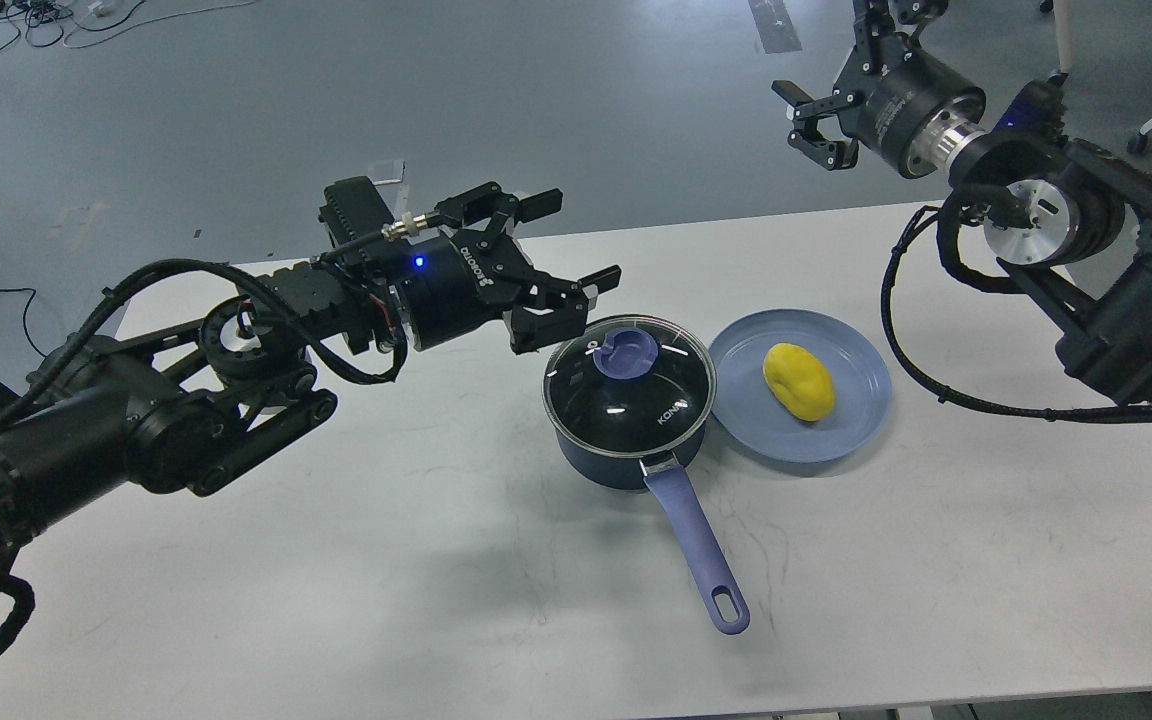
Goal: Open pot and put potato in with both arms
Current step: 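Reach the left gripper toward the blue knob of the pot lid, then grasp the blue lid knob with the left gripper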
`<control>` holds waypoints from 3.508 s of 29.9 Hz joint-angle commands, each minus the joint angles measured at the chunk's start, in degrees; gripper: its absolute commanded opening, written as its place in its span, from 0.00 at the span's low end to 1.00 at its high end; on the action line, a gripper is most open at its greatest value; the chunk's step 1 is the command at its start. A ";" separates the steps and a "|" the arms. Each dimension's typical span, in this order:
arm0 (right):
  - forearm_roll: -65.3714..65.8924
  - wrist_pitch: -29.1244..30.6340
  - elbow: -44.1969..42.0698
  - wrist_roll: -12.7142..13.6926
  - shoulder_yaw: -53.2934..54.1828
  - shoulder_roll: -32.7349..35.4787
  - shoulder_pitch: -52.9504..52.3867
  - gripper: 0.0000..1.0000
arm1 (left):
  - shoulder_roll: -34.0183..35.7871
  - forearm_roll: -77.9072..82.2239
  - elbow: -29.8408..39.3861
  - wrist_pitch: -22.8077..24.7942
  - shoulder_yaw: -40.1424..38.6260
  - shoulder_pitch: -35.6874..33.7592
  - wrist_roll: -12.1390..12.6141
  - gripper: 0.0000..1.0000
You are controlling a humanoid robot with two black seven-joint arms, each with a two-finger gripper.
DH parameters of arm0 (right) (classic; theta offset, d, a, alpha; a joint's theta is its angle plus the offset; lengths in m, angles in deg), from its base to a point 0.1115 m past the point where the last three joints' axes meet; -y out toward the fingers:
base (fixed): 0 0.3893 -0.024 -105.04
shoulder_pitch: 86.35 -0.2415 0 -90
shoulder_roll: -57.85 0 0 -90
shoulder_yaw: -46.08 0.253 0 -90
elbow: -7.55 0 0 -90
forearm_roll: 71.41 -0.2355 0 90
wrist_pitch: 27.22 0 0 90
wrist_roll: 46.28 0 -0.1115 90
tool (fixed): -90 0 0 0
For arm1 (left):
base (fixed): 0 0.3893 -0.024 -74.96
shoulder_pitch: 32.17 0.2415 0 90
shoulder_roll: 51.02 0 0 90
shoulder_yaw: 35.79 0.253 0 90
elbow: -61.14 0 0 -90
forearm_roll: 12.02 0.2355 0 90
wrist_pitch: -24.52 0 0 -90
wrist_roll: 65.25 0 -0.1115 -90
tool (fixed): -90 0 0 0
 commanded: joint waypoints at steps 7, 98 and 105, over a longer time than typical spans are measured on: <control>-0.08 0.13 -2.22 1.75 2.09 3.37 2.75 1.00 | -2.34 1.71 -0.39 0.06 0.95 1.07 -0.07 1.00; -0.08 0.04 -4.51 2.54 1.56 3.46 5.13 1.00 | -12.45 -4.26 -14.89 -7.76 5.61 9.25 -0.21 0.47; -0.08 -0.05 -4.60 2.54 1.56 3.46 5.13 1.00 | -11.84 -4.53 -14.72 -10.22 5.44 8.99 -0.21 0.47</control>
